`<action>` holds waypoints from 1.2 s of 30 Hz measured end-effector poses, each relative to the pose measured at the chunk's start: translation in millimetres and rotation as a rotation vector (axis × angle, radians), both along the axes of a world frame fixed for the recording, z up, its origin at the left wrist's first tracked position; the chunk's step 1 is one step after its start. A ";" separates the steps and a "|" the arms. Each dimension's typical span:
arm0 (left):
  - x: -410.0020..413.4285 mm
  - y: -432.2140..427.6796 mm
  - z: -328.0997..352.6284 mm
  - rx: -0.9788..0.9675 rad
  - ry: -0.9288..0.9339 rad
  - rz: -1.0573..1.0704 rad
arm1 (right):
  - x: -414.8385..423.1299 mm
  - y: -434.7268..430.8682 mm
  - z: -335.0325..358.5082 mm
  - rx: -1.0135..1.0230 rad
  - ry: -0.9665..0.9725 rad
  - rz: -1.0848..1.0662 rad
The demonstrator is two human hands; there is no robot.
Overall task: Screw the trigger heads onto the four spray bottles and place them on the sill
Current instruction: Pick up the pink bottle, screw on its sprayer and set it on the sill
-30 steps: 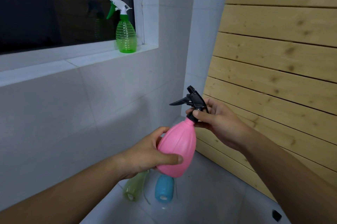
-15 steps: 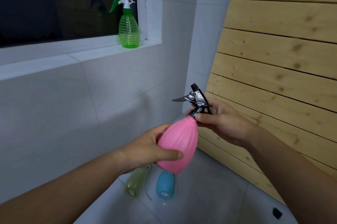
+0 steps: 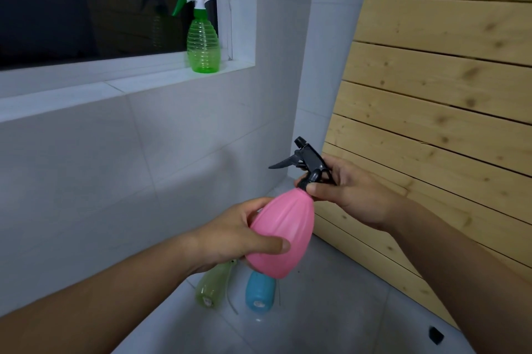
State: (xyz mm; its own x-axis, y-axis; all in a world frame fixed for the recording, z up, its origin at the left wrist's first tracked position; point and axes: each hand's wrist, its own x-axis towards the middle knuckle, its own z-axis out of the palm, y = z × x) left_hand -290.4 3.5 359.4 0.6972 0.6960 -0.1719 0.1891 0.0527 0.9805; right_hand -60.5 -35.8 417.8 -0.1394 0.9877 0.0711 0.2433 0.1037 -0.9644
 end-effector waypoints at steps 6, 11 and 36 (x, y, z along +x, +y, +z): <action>9.1 -1.5 2.8 -0.005 0.088 0.051 | -7.4 5.3 -7.7 0.025 0.105 -0.114; 11.6 0.1 6.4 -0.248 0.017 0.123 | -7.8 6.0 -12.3 -0.001 0.253 -0.158; 21.2 -9.6 5.7 -0.154 0.116 0.204 | -21.0 4.5 -17.8 -0.073 0.387 -0.222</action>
State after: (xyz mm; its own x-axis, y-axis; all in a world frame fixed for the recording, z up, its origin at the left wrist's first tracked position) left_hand -269.3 -6.1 365.1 0.5147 0.7796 -0.3569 0.2701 0.2476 0.9305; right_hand -81.6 -31.3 400.1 0.0992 0.9951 0.0053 -0.1281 0.0180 -0.9916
